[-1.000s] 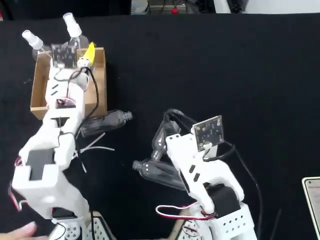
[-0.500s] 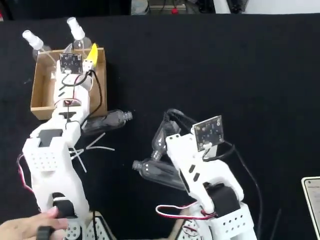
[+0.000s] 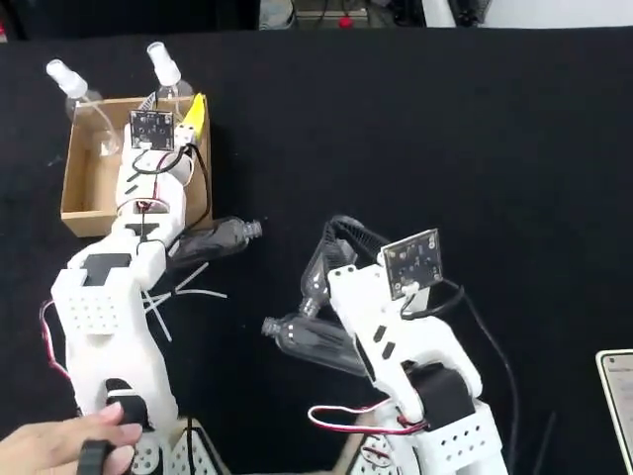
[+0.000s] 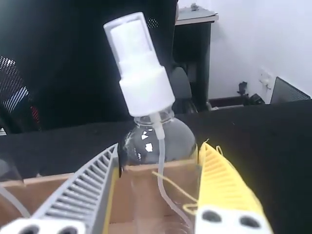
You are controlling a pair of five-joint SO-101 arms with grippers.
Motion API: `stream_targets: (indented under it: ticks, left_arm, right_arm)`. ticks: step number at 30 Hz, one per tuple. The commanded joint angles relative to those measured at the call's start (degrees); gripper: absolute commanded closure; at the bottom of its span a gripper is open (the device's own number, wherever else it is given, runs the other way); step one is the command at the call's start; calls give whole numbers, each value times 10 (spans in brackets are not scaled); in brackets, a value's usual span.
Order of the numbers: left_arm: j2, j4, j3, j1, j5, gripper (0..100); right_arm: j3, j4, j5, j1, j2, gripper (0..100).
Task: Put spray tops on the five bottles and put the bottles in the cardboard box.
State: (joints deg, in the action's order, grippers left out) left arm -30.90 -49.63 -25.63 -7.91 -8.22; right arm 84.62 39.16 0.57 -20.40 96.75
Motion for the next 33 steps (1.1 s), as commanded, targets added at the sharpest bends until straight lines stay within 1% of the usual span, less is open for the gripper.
stream_targets:
  ticks: [1, 4, 14, 33]
  left_arm:
    - [6, -11, 63, 7, 7, 826]
    - [-11, -11, 87, 7, 27, 826]
    - [-73, -13, 126, 3, 30, 826]
    - [-71, -14, 122, 2, 30, 825]
  right_arm:
    - [0, -18, -4, -2, 0, 984]
    - [0, -18, -4, -2, 0, 984]
    - [0, -18, -4, -2, 0, 984]
    - [-1, -18, -4, -1, 0, 984]
